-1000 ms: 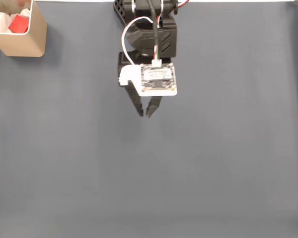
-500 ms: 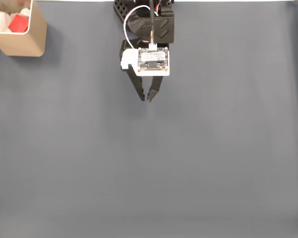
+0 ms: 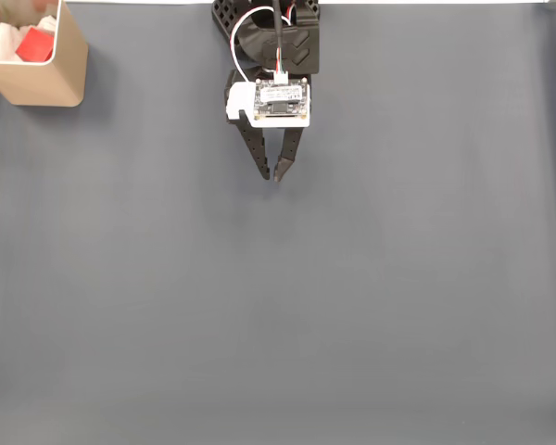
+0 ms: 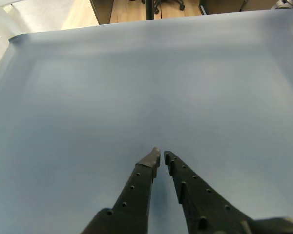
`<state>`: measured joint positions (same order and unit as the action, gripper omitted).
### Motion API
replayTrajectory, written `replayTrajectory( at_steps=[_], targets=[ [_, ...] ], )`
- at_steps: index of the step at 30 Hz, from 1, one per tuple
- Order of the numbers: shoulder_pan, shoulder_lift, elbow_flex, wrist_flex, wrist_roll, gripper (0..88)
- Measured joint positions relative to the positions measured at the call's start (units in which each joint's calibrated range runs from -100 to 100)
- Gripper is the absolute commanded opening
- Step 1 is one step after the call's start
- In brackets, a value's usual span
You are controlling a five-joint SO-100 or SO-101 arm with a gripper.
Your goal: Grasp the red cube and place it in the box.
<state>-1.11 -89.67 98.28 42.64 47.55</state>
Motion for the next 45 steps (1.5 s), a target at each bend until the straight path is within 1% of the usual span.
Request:
replayTrajectory(
  at_steps=[11, 18, 22, 30, 45],
  targets=[
    [0.00, -5.47, 0.72, 8.35, 0.00, 0.0],
    [0.00, -9.12, 0.72, 17.42, 0.00, 0.0],
    [0.00, -9.55, 0.72, 21.56, 1.07, 0.0],
    [0.00, -9.55, 0.72, 25.78, 3.81, 0.0],
    [0.00, -9.64, 0.72, 30.47, 4.10, 0.0]
  ],
)
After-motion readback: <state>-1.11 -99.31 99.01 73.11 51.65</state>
